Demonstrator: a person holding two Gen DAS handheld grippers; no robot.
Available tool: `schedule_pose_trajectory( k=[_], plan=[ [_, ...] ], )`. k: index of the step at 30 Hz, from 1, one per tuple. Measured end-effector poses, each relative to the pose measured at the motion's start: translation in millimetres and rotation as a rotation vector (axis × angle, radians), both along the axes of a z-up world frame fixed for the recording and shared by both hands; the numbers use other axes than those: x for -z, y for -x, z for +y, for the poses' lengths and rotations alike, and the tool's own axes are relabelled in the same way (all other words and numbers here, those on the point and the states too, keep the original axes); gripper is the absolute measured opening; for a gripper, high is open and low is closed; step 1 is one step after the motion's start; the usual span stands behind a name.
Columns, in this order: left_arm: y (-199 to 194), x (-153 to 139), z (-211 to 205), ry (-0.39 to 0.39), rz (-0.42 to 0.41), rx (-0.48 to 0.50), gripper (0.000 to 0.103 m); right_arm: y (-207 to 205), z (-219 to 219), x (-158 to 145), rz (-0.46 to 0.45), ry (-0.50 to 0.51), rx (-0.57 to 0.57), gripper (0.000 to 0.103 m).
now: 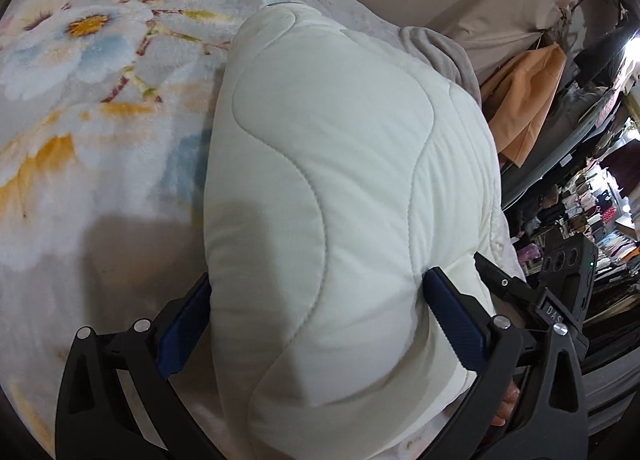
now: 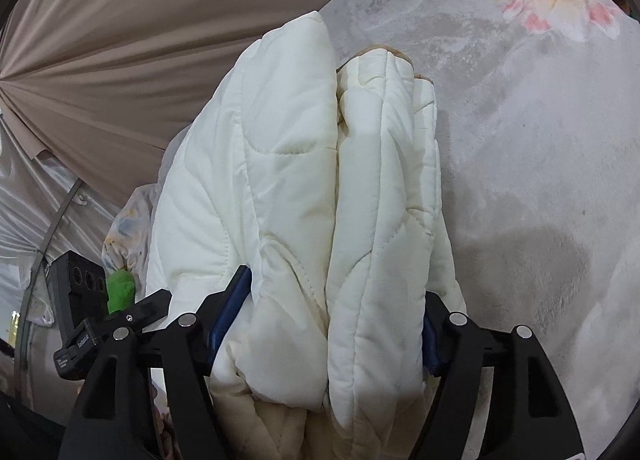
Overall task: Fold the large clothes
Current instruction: 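Grip the bundle's end with the right tool and lift it over the rest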
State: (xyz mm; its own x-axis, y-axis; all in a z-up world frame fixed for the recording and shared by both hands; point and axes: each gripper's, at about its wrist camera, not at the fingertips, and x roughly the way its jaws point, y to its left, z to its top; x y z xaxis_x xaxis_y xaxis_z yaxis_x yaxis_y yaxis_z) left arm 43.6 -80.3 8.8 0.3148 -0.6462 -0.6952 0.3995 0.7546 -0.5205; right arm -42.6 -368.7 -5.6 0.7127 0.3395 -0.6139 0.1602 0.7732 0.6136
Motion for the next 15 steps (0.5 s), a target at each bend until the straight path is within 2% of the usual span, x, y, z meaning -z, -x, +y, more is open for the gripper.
schedule_pose_trajectory(
  k=[3,6,8,15],
  plan=[
    [4.0,-8.1,-6.5,-0.008,-0.026,0.019,0.098,0.5,5.1,-10.4,-0.016,0.009,-0.01,0.045],
    [13.3,-27.2,-9.9,-0.028,-0.11,0.033,0.084,5.8,9.2,-30.4,-0.05,0.064,0.004,0.031],
    [17.0,-44.0,-10.1,-0.019,-0.163,0.043,0.075,8.8,12.0,-45.7,-0.08,0.098,0.018,0.029],
    [31.2,-109.0,-6.1,-0.001,-0.379,0.066,0.07,24.3,33.1,-119.3,-0.248,0.271,0.051,0.029]
  ],
)
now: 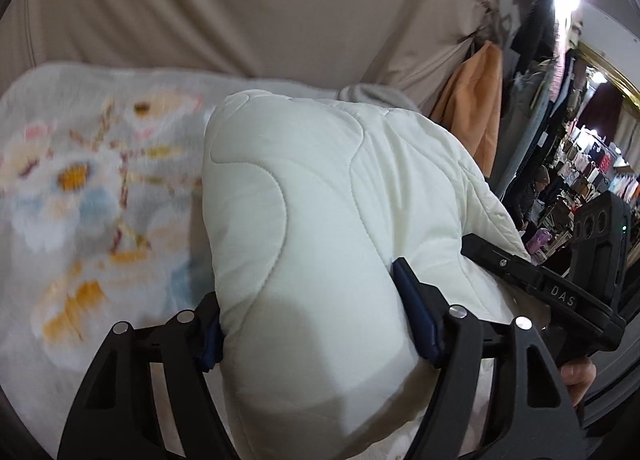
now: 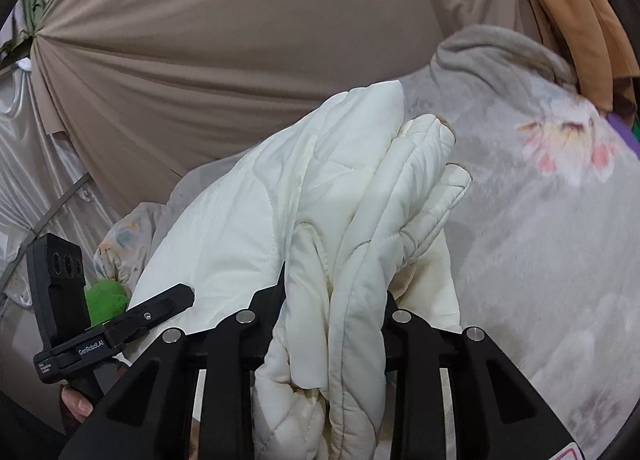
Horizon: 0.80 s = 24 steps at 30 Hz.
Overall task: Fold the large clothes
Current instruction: 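Grip the bundle's end with the right tool and lift it over the rest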
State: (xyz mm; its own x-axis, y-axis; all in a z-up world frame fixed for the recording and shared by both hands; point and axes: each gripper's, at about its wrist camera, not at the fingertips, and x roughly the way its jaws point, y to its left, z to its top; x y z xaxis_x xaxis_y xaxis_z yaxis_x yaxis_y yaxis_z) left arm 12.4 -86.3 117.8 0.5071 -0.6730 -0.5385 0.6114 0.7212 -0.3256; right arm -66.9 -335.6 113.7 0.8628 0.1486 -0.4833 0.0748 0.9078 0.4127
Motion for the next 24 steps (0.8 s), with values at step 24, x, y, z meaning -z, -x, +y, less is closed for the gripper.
schedule_pose_trajectory(
  k=[24],
  plan=[
    [-20.2,-124.4,104.4,0.151,-0.563,-0.108,0.07,-49.1,105.7,-136.1,-0.437,0.249,-0.077,0.03]
  ],
)
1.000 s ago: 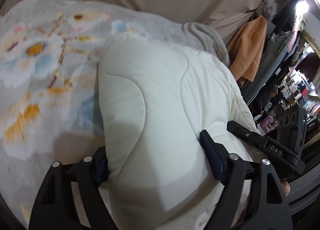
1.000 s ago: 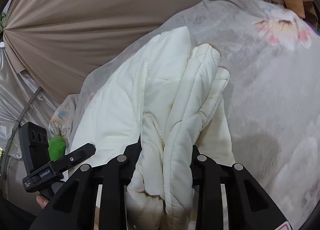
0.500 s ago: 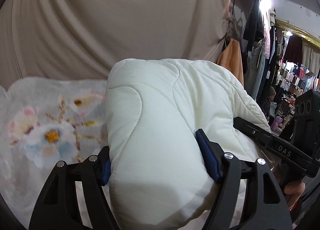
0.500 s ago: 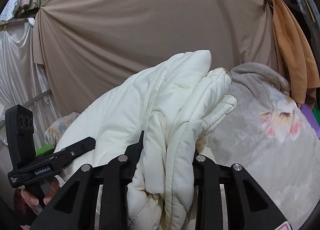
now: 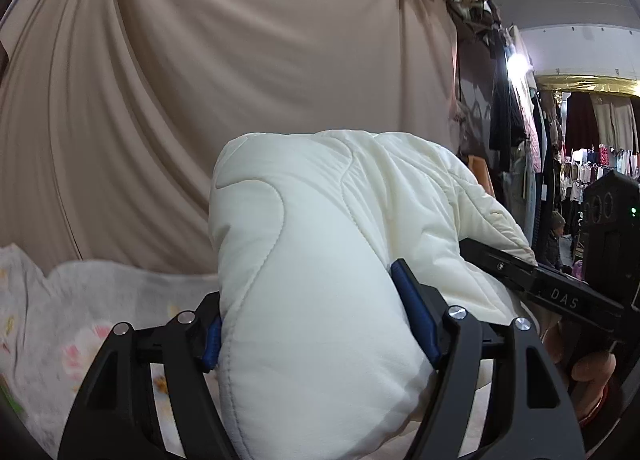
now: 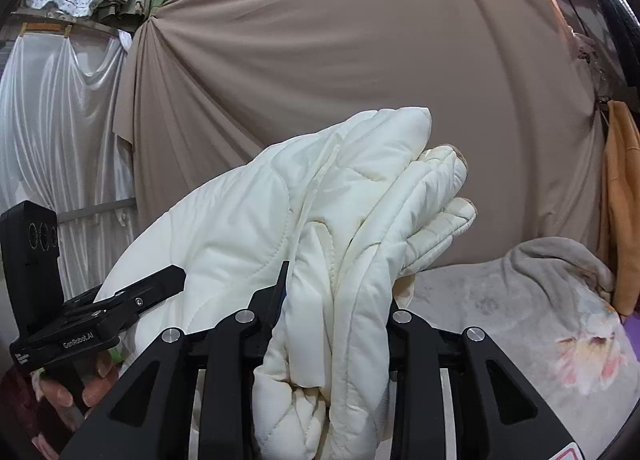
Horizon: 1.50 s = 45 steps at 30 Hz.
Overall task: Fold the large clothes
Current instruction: 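Grip the bundle's end with the right tool and lift it over the rest, then lower the folded end onto the bundle and release with the right tool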
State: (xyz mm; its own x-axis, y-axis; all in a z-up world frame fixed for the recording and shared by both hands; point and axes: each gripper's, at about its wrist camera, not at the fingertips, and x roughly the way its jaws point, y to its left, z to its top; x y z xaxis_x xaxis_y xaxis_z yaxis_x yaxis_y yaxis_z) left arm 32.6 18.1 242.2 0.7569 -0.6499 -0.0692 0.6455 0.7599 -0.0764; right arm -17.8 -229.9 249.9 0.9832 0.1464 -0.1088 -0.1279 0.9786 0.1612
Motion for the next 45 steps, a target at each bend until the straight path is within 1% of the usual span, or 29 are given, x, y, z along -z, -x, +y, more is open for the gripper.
schedule_pose_trajectory(
  k=[2,4,5,7,8,9,10,11,12,13,14,15,16,19,22,23,25,26,27,28,31,33,34,36,38,40,42,44,45],
  plan=[
    [-21.7,11.0,10.2,0.016,-0.004,-0.008,0.071,-25.2,3.5,8.0,0.005,-0.02,-0.037,0.031],
    [-50.8,27.6,16.4,0.028,0.038,-0.013,0.072,-58.4,3.3,27.8,0.04,-0.055,-0.064,0.033],
    [-70.2,42.2,18.8,0.028,0.072,-0.02,0.073,-79.4,1.9,43.3,0.077,-0.076,-0.076,0.034],
    [-107.8,77.2,18.9,0.012,0.155,-0.043,0.073,-122.4,-3.8,86.2,0.178,-0.134,-0.096,0.036],
    [-129.6,104.6,17.8,-0.008,0.214,-0.062,0.073,-144.1,-5.9,111.7,0.245,-0.161,-0.1,0.036],
    [-147.1,129.2,15.4,-0.035,0.271,-0.079,0.073,-164.6,-8.7,140.4,0.319,-0.184,-0.098,0.036],
    [-166.8,161.4,11.8,-0.078,0.348,-0.104,0.073,-186.4,-10.9,176.5,0.416,-0.204,-0.097,0.036],
    [-180.9,186.5,11.2,-0.113,0.423,-0.126,0.077,-203.5,-11.6,208.4,0.508,-0.219,-0.099,0.037],
    [-187.5,206.8,14.8,-0.105,0.469,-0.136,0.081,-211.3,-14.7,236.0,0.563,-0.256,-0.101,0.046],
    [-184.0,218.6,24.0,-0.075,0.462,-0.122,0.084,-207.8,-22.2,252.7,0.547,-0.315,-0.125,0.055],
    [-178.6,222.1,28.7,-0.09,0.465,-0.104,0.086,-204.1,-27.6,258.2,0.554,-0.338,-0.141,0.06],
    [-175.6,220.8,30.7,-0.112,0.476,-0.092,0.086,-200.4,-32.0,257.1,0.569,-0.346,-0.151,0.065],
    [-171.6,217.3,33.5,-0.131,0.482,-0.08,0.085,-195.1,-35.9,251.6,0.582,-0.34,-0.151,0.067],
    [-155.7,196.4,49.7,-0.182,0.449,-0.116,0.084,-173.2,-44.7,226.1,0.585,-0.292,-0.095,0.068],
    [-146.2,168.0,63.8,-0.155,0.433,-0.152,0.084,-146.3,-49.1,192.9,0.525,-0.229,0.017,0.066],
    [-146.4,159.5,65.0,-0.144,0.43,-0.166,0.084,-142.6,-43.5,182.1,0.501,-0.203,0.032,0.062],
    [-147.6,145.3,58.6,-0.119,0.443,-0.183,0.084,-144.5,-24.5,162.3,0.478,-0.128,0.027,0.035],
    [-150.3,142.2,54.0,-0.118,0.45,-0.181,0.084,-147.9,-11.2,156.5,0.476,-0.081,0.018,0.029],
    [-151.7,140.9,47.3,-0.123,0.449,-0.189,0.084,-152.7,3.6,154.3,0.475,-0.024,0.01,0.017],
    [-154.0,142.2,40.0,-0.137,0.449,-0.208,0.084,-160.7,15.6,154.5,0.481,0.023,0.01,0.009],
    [-164.1,160.4,15.0,-0.222,0.469,-0.27,0.084,-192.2,41.5,172.5,0.537,0.139,0.063,0.004],
    [-172.5,177.5,4.4,-0.275,0.504,-0.3,0.084,-211.1,37.5,193.1,0.573,0.149,0.106,0.0],
    [-174.9,185.1,3.0,-0.284,0.516,-0.307,0.084,-217.5,34.2,202.2,0.584,0.14,0.108,0.0],
    [-175.7,196.2,0.2,-0.297,0.506,-0.323,0.086,-224.7,29.9,217.6,0.591,0.126,0.103,0.0],
    [-176.1,203.4,-4.7,-0.323,0.492,-0.331,0.087,-229.7,32.3,231.0,0.582,0.154,0.109,0.0],
    [-179.6,210.1,-6.6,-0.324,0.501,-0.339,0.088,-230.3,37.8,238.0,0.567,0.207,0.122,0.0],
    [-183.7,214.0,-4.4,-0.313,0.521,-0.34,0.089,-230.7,34.5,234.3,0.58,0.19,0.11,0.0],
    [-183.6,212.3,2.1,-0.294,0.544,-0.327,0.089,-222.4,26.7,219.9,0.592,0.116,0.096,0.0],
    [-181.0,209.0,7.5,-0.281,0.556,-0.322,0.088,-210.3,21.5,207.7,0.588,0.066,0.075,0.0]
  ],
)
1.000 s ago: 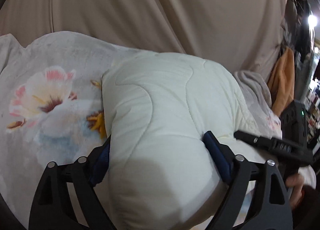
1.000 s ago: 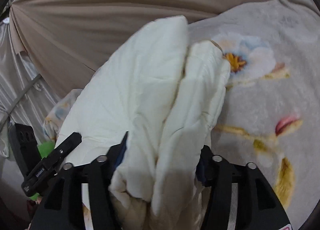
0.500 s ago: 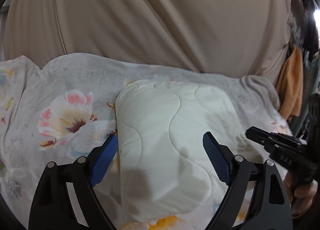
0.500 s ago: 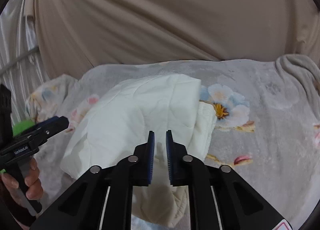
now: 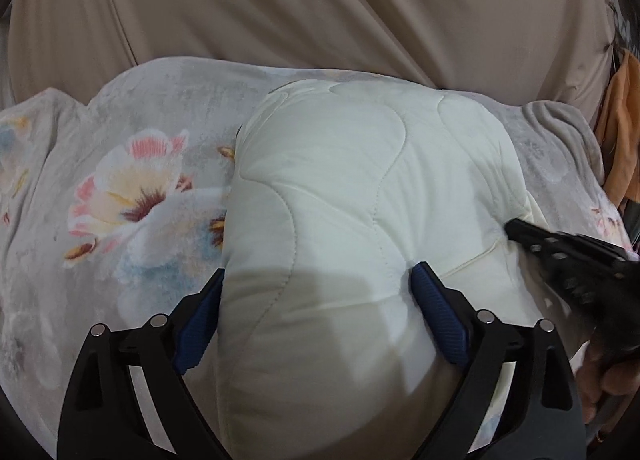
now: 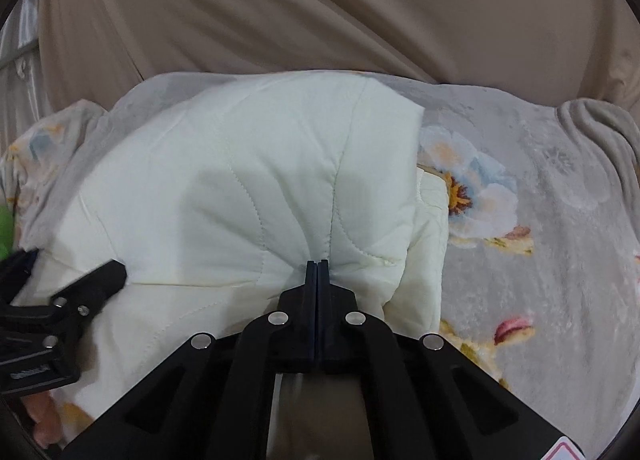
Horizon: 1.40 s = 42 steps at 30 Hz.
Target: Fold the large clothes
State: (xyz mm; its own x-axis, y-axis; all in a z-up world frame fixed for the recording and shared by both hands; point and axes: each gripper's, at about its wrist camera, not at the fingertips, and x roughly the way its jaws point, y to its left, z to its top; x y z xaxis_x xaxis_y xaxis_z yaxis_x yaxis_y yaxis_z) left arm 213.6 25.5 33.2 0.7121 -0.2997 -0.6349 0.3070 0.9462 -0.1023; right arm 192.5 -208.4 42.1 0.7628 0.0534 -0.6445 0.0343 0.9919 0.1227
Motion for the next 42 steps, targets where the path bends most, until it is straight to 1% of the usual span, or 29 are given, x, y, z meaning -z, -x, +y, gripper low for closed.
schedule_pose_trajectory(
  k=[2,4,6,7,9,11,14,16,18,20,22,24,26,28,30,32,35,37,39,42],
  plan=[
    [8.9,-8.3,7.6,0.0,-0.001,-0.002,0.087,24.3,-3.2,-19.2,-0.018,-0.045,-0.031,0.0],
    [21.9,-15.3,11.4,-0.02,-0.022,0.0,0.087,53.4,-0.3,-31.3,-0.015,-0.027,-0.058,0.0],
    [37.9,-19.7,14.2,-0.045,-0.045,0.0,0.087,71.8,3.5,-29.0,0.018,-0.018,-0.091,0.0],
    [44.9,-20.1,14.5,-0.056,-0.054,0.001,0.087,77.5,5.8,-22.3,0.043,-0.004,-0.098,0.0],
    [53.1,-16.2,11.7,-0.089,-0.061,-0.01,0.087,76.2,6.7,-3.7,0.084,0.035,-0.08,0.0],
    [51.0,-6.1,6.1,-0.108,-0.039,-0.014,0.088,63.2,0.3,21.5,0.137,0.009,-0.07,0.0],
    [46.1,8.4,3.1,-0.096,-0.012,-0.032,0.088,52.1,-0.8,43.9,0.142,0.021,-0.063,0.0],
    [48.0,11.5,0.7,-0.098,-0.013,-0.052,0.088,48.4,1.8,46.8,0.136,0.035,-0.056,0.0],
    [52.0,9.4,1.1,-0.083,-0.013,-0.07,0.088,50.9,2.6,43.3,0.114,0.033,-0.048,0.0],
    [59.8,5.7,2.2,-0.063,-0.01,-0.081,0.088,60.6,0.2,36.2,0.088,0.01,-0.033,0.0],
    [70.4,2.3,1.4,-0.072,-0.02,-0.089,0.089,77.8,0.2,24.3,0.054,-0.005,-0.016,0.0],
    [84.3,0.7,0.1,-0.084,-0.047,-0.095,0.091,96.7,2.8,13.6,0.019,-0.005,-0.01,0.006],
    [98.5,1.0,-1.2,-0.088,-0.067,-0.104,0.093,115.0,7.5,9.6,-0.005,0.018,0.005,0.013],
    [110.0,3.2,-2.5,-0.072,-0.072,-0.103,0.093,129.0,9.4,14.6,-0.004,0.034,0.022,0.028],
    [122.8,7.6,-5.3,-0.065,-0.085,-0.106,0.093,139.5,11.0,25.4,0.008,0.046,0.033,0.028],
    [133.5,13.1,-9.2,-0.077,-0.106,-0.118,0.093,147.1,10.5,37.4,0.021,0.04,0.037,0.029],
    [144.8,23.8,-14.8,-0.081,-0.115,-0.125,0.094,155.2,14.4,51.9,0.037,0.039,0.041,0.031],
    [148.7,32.1,-17.8,-0.086,-0.124,-0.141,0.094,159.2,19.3,56.9,0.024,0.062,0.052,0.035],
    [148.4,40.7,-22.8,-0.11,-0.107,-0.149,0.094,162.2,26.6,58.6,0.001,0.106,0.066,0.039],
    [148.1,43.7,-25.8,-0.133,-0.11,-0.16,0.095,163.1,32.0,59.1,-0.02,0.139,0.067,0.047]
  ],
)
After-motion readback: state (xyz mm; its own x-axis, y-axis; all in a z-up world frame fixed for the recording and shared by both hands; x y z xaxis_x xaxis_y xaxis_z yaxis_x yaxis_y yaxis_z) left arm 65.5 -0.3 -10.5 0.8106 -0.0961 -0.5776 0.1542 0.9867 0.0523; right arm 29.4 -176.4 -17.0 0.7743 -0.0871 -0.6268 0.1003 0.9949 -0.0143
